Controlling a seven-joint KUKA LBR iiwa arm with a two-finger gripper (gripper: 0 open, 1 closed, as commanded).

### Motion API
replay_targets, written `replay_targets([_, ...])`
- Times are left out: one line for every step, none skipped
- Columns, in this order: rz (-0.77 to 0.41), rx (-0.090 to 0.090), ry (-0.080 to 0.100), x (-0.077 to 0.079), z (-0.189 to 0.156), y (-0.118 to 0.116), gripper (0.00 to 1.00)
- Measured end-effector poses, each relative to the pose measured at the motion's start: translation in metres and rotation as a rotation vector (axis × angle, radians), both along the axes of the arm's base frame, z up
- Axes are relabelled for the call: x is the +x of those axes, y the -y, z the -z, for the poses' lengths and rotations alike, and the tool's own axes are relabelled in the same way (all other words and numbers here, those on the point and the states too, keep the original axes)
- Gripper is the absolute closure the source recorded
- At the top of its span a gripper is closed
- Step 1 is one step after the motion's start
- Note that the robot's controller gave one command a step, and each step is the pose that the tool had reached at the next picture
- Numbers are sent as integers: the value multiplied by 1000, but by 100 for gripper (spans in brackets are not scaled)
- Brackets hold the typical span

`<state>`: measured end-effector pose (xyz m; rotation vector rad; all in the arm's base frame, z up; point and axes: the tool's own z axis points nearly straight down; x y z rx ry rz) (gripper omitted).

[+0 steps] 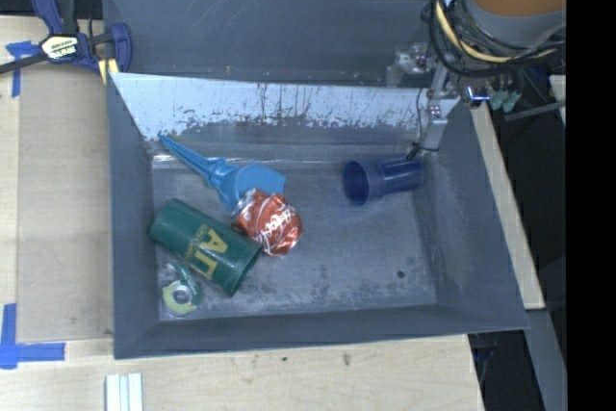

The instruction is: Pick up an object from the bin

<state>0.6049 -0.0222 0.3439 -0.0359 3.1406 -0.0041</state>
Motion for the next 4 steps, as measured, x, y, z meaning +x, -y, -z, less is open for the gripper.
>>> replay_targets([2,3,23,6,-60,-5,0])
replay_targets([36,0,10,-5,-91,6,0])
replay_targets([-18,-1,20,5,-67,-31,0])
replay_targets([-38,4,10,3,-90,-41,0])
